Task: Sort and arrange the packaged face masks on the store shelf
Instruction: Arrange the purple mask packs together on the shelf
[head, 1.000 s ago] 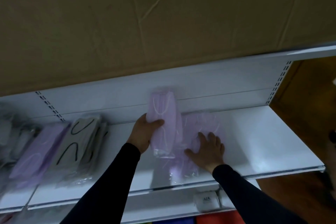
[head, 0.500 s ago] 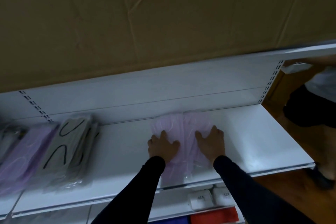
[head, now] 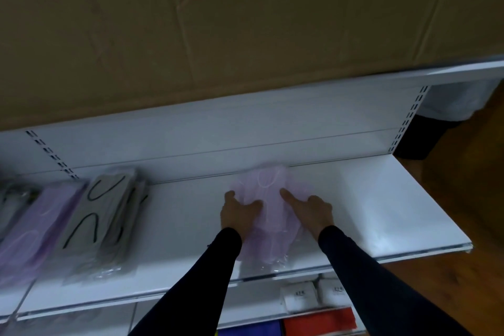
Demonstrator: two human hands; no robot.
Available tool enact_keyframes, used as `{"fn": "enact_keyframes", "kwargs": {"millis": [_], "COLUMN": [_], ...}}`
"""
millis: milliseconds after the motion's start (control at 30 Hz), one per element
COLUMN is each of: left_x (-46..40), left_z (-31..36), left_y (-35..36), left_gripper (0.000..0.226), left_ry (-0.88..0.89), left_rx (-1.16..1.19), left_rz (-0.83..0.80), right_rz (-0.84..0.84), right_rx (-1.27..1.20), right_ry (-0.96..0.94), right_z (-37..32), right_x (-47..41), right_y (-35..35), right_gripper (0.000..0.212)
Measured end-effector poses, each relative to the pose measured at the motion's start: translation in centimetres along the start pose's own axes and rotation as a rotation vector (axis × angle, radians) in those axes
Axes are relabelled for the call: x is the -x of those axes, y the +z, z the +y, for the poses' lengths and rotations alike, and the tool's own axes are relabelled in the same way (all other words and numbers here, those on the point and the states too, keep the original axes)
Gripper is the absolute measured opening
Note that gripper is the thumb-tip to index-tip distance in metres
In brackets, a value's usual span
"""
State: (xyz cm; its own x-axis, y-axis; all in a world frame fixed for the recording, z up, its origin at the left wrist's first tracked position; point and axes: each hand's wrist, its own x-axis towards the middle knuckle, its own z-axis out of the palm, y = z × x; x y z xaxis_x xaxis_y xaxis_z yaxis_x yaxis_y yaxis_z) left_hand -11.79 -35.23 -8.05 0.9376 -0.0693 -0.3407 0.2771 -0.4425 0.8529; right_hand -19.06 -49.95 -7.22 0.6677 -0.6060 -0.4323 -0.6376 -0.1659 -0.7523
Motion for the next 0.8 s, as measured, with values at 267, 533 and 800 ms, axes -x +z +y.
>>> {"fn": "enact_keyframes", "kwargs": {"millis": [267,533,800], "left_x": [-0.5,-0.1,1.8], "left_z": [-0.6,-1.7,-3.0], "left_y": [-1.6,-3.5,-8.7], "left_gripper": [0.045,0.036,0.03], "left_ry": [-0.272,-0.204,-0.157], "left_rx": [0.433,0.49,0.633], "left_rz": [-0.259,-0.412,-0.442], "right_rz": [-0.059,-0.158,-0.228], "right_rx": [-0.168,-0.266,-0.315], "right_ry": [-0.044,-0.052,-0.201], "right_z": [-0.5,0.3,-1.1], "right_x": [0.3,0.4,4.1], "right_y": [1.8,3.0,5.9], "right_gripper": [0.079,0.081,0.05]}}
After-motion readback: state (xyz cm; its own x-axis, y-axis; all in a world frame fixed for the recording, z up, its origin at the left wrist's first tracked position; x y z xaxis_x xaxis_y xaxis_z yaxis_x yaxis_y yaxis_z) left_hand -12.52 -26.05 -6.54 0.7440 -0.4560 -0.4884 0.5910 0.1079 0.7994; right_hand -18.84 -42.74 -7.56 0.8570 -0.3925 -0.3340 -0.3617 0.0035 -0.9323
